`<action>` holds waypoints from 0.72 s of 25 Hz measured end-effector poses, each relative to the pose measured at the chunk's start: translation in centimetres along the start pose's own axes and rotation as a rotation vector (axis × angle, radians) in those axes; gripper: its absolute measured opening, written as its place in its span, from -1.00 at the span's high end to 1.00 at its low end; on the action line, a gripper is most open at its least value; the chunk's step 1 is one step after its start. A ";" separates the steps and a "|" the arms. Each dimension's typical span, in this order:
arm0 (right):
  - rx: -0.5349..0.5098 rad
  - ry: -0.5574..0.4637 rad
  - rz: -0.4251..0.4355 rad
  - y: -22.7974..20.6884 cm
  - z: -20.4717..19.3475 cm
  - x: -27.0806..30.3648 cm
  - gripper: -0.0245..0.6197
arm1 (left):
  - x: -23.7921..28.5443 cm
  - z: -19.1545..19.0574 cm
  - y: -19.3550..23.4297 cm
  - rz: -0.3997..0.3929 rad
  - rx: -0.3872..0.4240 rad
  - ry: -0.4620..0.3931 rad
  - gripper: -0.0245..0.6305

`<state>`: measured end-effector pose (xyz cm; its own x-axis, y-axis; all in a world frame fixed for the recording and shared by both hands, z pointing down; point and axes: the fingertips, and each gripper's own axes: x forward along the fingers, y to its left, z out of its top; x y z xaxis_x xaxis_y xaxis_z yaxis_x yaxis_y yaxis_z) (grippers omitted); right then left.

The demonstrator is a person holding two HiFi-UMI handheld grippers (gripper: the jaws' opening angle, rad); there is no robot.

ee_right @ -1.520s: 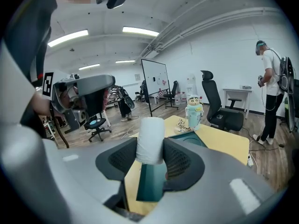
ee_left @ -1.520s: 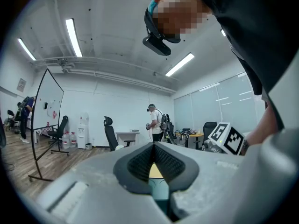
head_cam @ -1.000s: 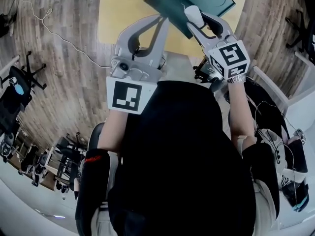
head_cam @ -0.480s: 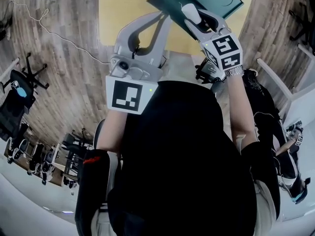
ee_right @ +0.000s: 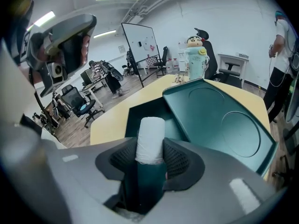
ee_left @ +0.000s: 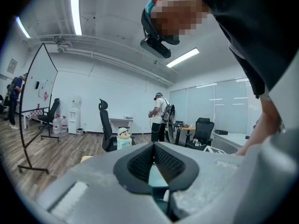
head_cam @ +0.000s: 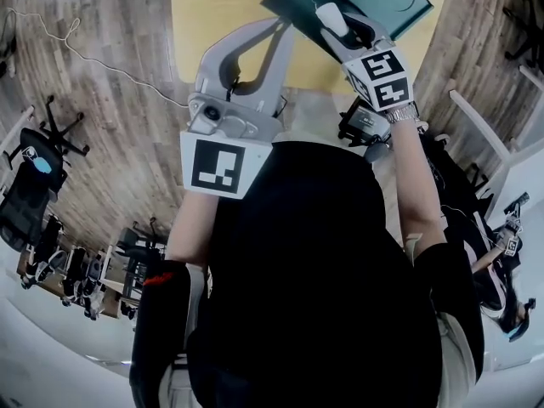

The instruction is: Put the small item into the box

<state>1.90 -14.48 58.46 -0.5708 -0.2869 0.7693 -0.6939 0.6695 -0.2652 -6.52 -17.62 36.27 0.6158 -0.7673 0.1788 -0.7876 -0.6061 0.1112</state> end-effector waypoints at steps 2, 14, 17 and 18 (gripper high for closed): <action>0.013 0.019 -0.011 -0.5 -0.7 0.4 0.37 | 0.2 -0.2 0.0 -0.006 -0.002 0.002 0.92; -0.001 0.093 -0.065 -2.3 -2.6 2.0 0.37 | 0.8 -1.4 -0.4 -0.023 -0.010 0.025 0.92; 0.005 0.107 -0.087 -2.8 -3.0 2.4 0.36 | 0.7 -1.7 -0.3 -0.022 -0.010 0.029 0.92; 0.008 0.114 -0.092 -3.0 -3.2 2.6 0.36 | 0.6 -1.7 -0.3 -0.019 -0.011 0.029 0.92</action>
<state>3.89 -15.04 63.06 -0.4514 -0.2669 0.8515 -0.7445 0.6386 -0.1945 -5.97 -17.60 38.01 0.6302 -0.7489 0.2050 -0.7758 -0.6184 0.1257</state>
